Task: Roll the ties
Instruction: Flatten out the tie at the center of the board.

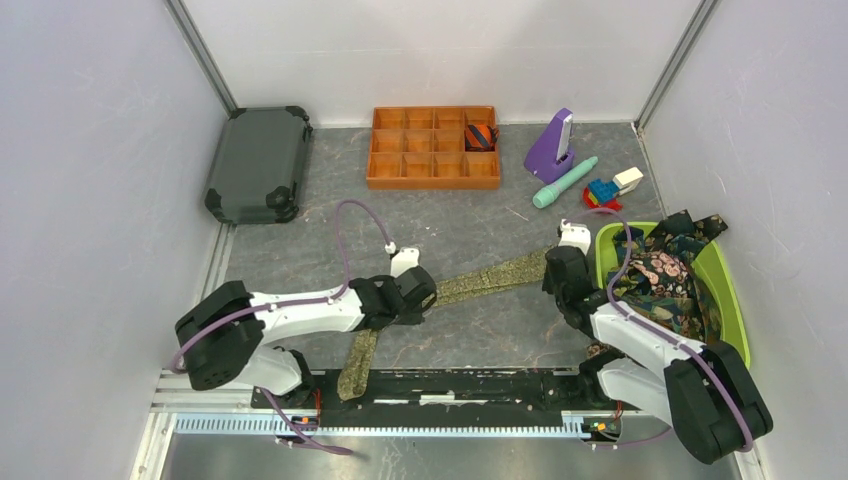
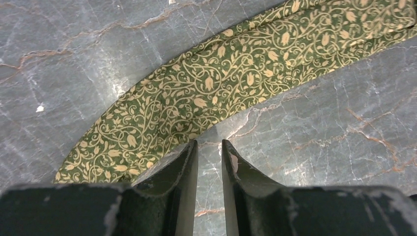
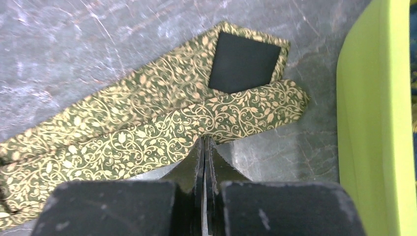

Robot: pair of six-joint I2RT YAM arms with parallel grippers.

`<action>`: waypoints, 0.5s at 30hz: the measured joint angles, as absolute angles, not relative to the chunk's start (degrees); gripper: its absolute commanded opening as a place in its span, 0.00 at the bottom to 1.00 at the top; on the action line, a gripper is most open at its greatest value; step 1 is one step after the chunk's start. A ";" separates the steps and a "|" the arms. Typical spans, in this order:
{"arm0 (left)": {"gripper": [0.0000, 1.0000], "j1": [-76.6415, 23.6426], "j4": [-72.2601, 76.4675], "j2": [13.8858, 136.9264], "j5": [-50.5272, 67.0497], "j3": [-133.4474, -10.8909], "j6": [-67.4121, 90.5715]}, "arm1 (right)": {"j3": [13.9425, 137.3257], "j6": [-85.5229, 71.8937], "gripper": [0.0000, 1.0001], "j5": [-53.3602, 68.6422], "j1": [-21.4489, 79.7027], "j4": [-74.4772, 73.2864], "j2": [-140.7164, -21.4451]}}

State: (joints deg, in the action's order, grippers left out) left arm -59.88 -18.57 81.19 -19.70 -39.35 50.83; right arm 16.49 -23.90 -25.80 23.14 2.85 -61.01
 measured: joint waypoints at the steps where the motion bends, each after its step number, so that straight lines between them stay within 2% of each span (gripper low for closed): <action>1: 0.32 -59.88 -19.09 80.42 -19.62 -39.35 50.83 | 17.19 -23.46 0.00 -25.45 23.14 2.50 -61.01; 5: 0.35 -59.88 -22.11 77.12 -20.05 -39.35 50.85 | 19.55 -22.09 0.00 -23.92 23.14 1.80 -61.01; 10: 0.49 -59.88 -27.29 72.64 -22.39 -39.35 50.92 | 19.84 -21.32 0.00 -21.10 23.14 1.21 -60.69; 15: 0.49 -59.88 -30.68 71.61 -24.99 -39.22 51.37 | 20.29 -20.43 0.00 -20.10 23.14 1.23 -61.87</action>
State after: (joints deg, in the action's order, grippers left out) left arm -59.88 -30.68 71.61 -24.99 -39.22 51.37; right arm 20.29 -20.43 -20.10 23.14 1.23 -61.87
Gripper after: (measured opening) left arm 0.493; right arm 0.006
